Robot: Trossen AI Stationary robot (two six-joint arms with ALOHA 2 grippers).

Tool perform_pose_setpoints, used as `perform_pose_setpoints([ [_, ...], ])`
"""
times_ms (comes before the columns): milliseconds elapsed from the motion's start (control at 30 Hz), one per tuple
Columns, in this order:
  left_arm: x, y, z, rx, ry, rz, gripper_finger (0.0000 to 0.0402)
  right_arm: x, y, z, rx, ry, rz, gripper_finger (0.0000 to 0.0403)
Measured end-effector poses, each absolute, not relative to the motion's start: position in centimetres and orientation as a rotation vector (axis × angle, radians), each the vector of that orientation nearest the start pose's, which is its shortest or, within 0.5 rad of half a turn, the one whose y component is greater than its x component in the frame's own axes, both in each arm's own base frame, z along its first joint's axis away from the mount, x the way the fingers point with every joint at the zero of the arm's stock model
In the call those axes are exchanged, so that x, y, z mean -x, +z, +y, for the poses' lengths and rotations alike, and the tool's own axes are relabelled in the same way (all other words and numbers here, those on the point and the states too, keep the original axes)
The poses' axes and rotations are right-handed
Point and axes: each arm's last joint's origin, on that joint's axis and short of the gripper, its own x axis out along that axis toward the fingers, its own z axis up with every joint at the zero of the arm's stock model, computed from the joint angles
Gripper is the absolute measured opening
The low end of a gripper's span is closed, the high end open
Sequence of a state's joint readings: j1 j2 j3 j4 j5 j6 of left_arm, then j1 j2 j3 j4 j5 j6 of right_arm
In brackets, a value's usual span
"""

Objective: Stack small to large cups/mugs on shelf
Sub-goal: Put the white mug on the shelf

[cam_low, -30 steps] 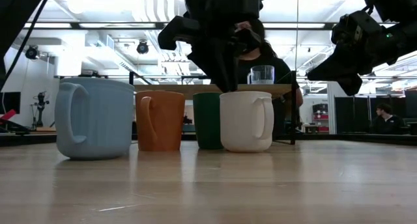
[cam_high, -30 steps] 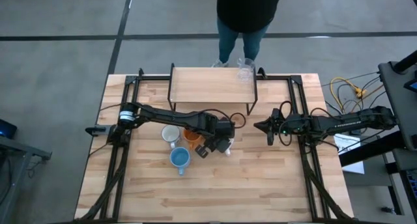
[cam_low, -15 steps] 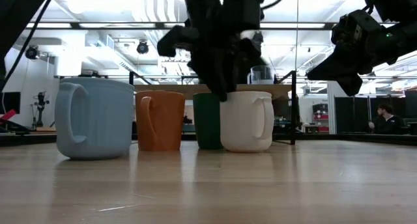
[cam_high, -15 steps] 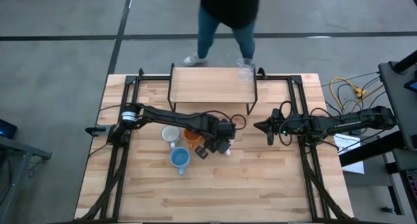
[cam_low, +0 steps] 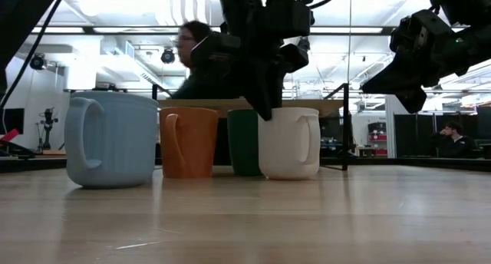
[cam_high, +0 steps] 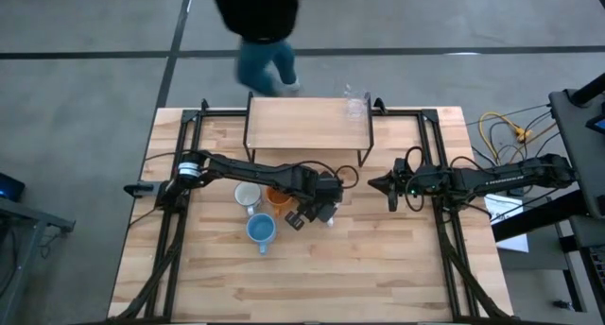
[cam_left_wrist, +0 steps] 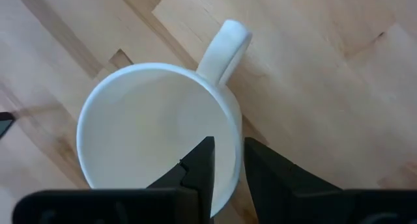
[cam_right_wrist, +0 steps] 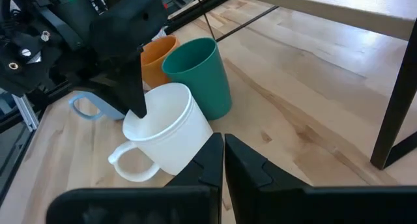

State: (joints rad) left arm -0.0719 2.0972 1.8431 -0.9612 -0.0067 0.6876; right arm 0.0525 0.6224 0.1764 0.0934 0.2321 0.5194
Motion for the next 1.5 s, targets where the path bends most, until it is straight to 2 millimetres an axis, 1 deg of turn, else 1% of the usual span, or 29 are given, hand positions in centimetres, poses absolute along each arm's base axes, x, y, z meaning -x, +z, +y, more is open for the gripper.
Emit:
perform_pose_setpoints([
  [433, -43.53, 23.98, -3.10, -0.644, -0.480, 1.167, 0.0068, -14.26, 17.27, 0.09, -0.460, -0.263, 0.295, 0.0008],
  [633, -43.21, 24.30, -3.15, -0.624, -0.511, 1.192, 0.0068, -14.26, 17.27, 0.10, -0.461, -0.260, 0.296, 0.0008],
  [1233, -43.27, 24.48, -3.18, -0.621, -0.515, 1.183, 0.0067, -14.26, 17.27, 0.10, -0.460, -0.260, 0.297, 0.0008],
  [1333, -43.27, 24.48, -3.18, -0.621, -0.515, 1.183, 0.0054, -14.26, 17.27, 0.09, -0.461, -0.260, 0.296, 0.0008],
  [1500, -43.27, 24.47, -3.18, -0.621, -0.515, 1.183, 0.0009, -14.26, 17.27, 0.09, -0.461, -0.260, 0.296, 0.0008],
])
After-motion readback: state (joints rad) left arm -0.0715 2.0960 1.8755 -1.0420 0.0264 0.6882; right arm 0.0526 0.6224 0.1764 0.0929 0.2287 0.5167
